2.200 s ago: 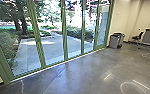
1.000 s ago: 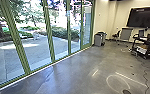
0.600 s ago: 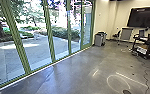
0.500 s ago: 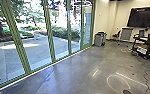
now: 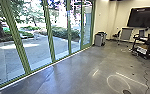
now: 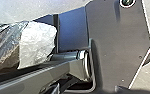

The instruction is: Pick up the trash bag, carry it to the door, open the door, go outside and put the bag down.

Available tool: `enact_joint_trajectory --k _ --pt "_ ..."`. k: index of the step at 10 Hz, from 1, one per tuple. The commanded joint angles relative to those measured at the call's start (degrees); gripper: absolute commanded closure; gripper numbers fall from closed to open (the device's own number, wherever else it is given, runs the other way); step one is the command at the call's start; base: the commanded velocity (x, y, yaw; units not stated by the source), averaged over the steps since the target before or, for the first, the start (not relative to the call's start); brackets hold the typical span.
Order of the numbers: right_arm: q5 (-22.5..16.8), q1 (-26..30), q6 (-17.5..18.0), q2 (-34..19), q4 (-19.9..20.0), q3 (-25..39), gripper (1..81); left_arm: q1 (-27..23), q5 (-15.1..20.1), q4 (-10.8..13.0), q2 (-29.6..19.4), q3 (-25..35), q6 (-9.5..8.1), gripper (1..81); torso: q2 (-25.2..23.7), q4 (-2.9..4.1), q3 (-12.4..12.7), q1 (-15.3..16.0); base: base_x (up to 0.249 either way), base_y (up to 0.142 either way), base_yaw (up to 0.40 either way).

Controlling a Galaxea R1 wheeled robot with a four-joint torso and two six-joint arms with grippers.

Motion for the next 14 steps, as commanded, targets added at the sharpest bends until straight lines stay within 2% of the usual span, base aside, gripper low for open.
enact_joint_trajectory --k 1,14 --pt "-3.0 2.5 -0.4 0.5 -0.6 0.2 1.0 -2.5 3.1 0.5 0.1 0.2 0.23 81.1 0.0 0.0 0.0 0.0 0.082 0.0 0.0" --pt "-3.0 2.4 -0.4 0.5 -0.6 0.1 1.0 -2.5 2.8 0.5 0.2 0.2 0.23 81.1 0.0 0.0 0.0 -0.1 0.106 0.0 0.0"
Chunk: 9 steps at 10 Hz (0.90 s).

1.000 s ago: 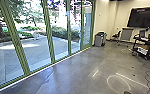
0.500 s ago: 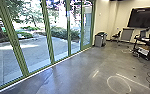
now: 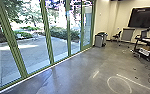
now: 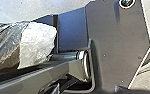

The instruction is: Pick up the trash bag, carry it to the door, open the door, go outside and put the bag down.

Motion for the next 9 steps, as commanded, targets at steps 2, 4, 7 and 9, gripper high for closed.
enact_joint_trajectory --k 2,4,7,9 --pt "-3.1 2.4 -0.1 0.4 -0.6 0.4 1.0 -2.6 3.8 0.5 0.2 0.2 0.23 81.1 0.0 0.0 0.0 0.0 0.119 0.0 0.0" --pt "-3.1 2.3 -0.1 0.4 -0.6 0.4 1.0 -2.6 3.8 0.5 0.3 0.2 0.32 81.1 0.0 0.0 0.0 0.0 0.127 -0.066 0.0" --pt "-3.1 2.3 -0.1 0.4 -0.6 0.4 1.0 -2.6 3.8 0.5 0.3 0.2 0.23 81.1 0.0 0.0 0.0 0.0 0.132 -0.074 0.0" --pt "-3.1 2.3 -0.1 0.4 -0.6 0.3 1.0 -2.5 3.8 0.5 0.3 0.2 0.23 81.1 0.0 0.0 0.0 0.0 0.132 -0.075 0.0"
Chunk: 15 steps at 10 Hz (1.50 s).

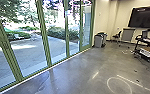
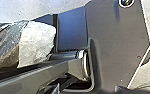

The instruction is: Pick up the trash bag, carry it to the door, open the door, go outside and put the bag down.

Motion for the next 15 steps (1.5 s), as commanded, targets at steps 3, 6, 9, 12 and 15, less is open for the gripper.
enact_joint_trajectory --k 3,6,9,12,15 --pt "-3.1 2.4 -0.1 0.5 -0.6 0.4 1.0 -2.7 3.9 0.5 0.2 0.2 0.23 81.1 0.0 0.0 0.0 0.0 0.133 -0.075 0.0" --pt "-3.1 2.4 -0.1 0.5 -0.6 0.4 1.0 -2.7 3.9 0.4 0.2 0.2 0.23 81.1 0.0 0.0 0.0 0.0 0.133 -0.047 0.0" --pt "-3.1 2.4 -0.1 0.5 -0.6 0.4 1.0 -2.7 3.9 0.5 0.2 0.2 0.23 81.1 0.0 0.0 0.0 0.0 0.133 0.0 0.0" --pt "-3.1 2.4 -0.1 0.5 -0.7 0.4 1.0 -2.7 3.9 0.5 0.3 0.2 0.23 81.1 0.0 0.0 0.0 0.0 0.134 0.0 0.0" --pt "-3.1 2.4 -0.1 0.5 -0.6 0.4 1.0 -2.7 3.9 0.4 0.2 0.2 0.23 81.1 0.0 0.0 0.0 0.0 0.136 0.0 0.0"
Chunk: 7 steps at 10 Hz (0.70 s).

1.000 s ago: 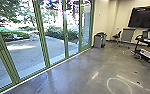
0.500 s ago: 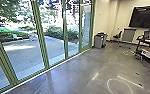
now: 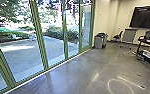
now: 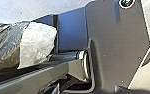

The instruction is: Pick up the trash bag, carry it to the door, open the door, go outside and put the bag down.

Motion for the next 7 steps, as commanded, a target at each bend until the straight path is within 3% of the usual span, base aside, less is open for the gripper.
enact_joint_trajectory --k 1,7 --pt "-3.1 2.4 -0.1 0.4 -0.6 0.4 1.0 -2.5 3.8 0.4 0.3 0.2 0.23 81.1 0.0 0.0 0.0 0.0 0.138 0.0 0.0" --pt "-3.0 2.3 -0.1 0.3 -0.6 0.4 1.0 -2.5 3.8 0.4 0.3 0.2 0.23 81.1 0.0 0.0 0.0 0.0 0.14 -0.011 0.0"
